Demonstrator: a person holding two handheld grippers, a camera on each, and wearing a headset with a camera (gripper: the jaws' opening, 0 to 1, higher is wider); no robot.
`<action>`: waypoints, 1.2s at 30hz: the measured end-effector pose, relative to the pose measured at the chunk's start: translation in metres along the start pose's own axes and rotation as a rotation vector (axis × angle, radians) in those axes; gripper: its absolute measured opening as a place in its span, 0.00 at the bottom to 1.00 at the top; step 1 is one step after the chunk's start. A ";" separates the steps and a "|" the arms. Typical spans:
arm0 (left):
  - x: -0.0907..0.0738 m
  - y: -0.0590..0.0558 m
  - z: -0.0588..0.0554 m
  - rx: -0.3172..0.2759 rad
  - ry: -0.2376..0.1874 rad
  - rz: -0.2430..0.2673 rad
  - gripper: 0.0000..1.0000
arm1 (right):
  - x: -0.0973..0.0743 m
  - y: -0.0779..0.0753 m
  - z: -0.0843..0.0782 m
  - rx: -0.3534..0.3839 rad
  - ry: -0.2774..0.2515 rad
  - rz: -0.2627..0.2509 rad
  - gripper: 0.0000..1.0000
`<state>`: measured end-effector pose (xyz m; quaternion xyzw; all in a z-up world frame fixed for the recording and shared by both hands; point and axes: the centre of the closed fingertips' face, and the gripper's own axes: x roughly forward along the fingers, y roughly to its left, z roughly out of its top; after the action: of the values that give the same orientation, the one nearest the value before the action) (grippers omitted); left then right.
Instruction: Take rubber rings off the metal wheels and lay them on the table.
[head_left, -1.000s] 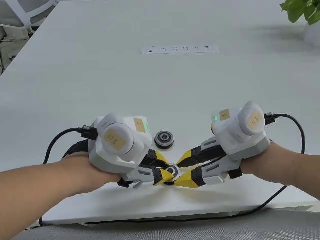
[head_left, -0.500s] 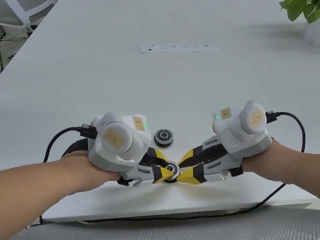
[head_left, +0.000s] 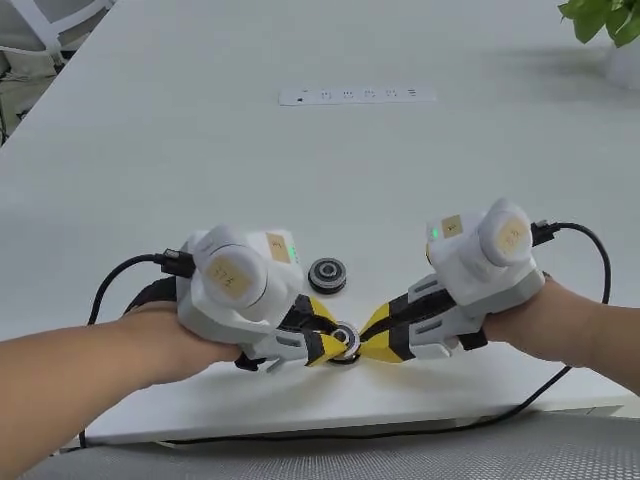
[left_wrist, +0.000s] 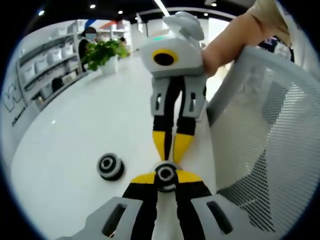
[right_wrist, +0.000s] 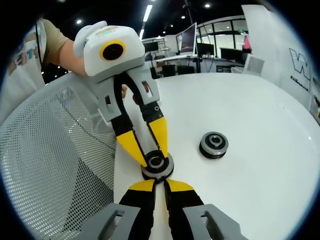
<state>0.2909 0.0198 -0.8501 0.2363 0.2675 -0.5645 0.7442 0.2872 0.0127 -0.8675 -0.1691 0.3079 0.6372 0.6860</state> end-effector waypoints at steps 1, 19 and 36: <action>0.000 0.000 0.000 -0.001 0.000 0.000 0.13 | 0.000 0.000 0.000 0.000 0.001 -0.002 0.06; 0.001 0.000 0.000 -0.011 0.008 0.018 0.13 | -0.006 -0.003 0.000 0.133 -0.018 -0.010 0.00; 0.001 -0.002 0.000 -0.012 0.013 0.029 0.12 | -0.011 -0.005 0.008 0.356 -0.114 0.001 0.00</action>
<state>0.2898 0.0182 -0.8509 0.2393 0.2721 -0.5507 0.7520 0.2942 0.0088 -0.8551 -0.0085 0.3768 0.5813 0.7211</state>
